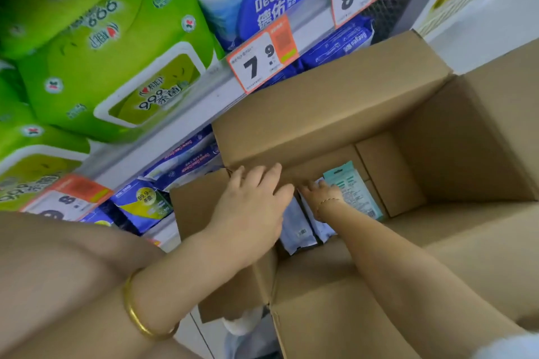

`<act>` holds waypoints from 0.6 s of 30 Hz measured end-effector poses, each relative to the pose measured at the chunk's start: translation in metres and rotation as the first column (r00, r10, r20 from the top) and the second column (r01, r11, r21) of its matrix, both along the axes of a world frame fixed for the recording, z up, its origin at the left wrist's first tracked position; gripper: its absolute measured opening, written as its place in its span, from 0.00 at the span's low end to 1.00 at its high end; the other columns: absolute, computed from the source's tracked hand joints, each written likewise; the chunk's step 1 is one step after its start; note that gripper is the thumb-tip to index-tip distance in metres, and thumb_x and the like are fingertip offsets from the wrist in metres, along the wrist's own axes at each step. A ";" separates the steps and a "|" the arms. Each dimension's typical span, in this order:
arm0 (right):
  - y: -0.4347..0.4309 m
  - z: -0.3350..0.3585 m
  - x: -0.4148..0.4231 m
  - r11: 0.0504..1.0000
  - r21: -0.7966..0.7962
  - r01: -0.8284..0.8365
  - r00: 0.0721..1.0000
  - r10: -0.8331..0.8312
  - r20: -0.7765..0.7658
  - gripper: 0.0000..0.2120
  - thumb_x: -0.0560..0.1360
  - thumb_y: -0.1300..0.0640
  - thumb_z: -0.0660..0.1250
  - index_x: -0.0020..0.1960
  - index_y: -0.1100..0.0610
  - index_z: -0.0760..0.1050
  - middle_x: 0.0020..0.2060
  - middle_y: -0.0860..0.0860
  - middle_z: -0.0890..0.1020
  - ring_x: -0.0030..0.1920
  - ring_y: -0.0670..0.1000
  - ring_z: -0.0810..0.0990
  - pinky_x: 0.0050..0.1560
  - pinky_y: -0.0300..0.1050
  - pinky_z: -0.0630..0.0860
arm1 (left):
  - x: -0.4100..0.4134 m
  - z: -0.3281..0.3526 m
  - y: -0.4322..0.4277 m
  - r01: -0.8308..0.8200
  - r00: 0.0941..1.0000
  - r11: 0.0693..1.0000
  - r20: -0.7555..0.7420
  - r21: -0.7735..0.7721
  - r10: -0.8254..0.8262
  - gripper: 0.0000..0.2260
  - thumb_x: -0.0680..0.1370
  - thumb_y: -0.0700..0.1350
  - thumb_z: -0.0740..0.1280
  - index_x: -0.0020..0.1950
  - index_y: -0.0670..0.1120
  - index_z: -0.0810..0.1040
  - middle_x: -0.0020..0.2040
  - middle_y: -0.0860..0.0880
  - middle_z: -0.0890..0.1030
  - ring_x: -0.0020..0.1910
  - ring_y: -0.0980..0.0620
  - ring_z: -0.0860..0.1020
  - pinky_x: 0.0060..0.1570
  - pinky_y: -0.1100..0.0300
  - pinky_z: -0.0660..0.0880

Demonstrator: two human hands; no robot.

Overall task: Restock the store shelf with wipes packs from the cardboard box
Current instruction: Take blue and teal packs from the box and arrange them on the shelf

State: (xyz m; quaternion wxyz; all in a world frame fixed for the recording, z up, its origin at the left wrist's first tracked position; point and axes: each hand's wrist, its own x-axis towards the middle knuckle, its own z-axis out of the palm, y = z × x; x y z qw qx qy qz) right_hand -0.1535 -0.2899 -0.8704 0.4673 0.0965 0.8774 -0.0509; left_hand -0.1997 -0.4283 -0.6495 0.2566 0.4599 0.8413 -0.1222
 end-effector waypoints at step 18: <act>0.037 0.061 0.009 0.999 0.020 -0.038 0.996 0.039 -0.084 0.25 0.70 0.53 0.71 0.63 0.54 0.65 0.58 0.52 0.78 0.58 0.56 0.78 0.52 0.49 0.72 | 0.004 0.003 0.008 -0.010 0.998 1.000 0.057 -0.014 0.011 0.21 0.80 0.48 0.58 0.72 0.48 0.60 0.78 0.44 0.47 0.73 0.43 0.58 0.70 0.50 0.60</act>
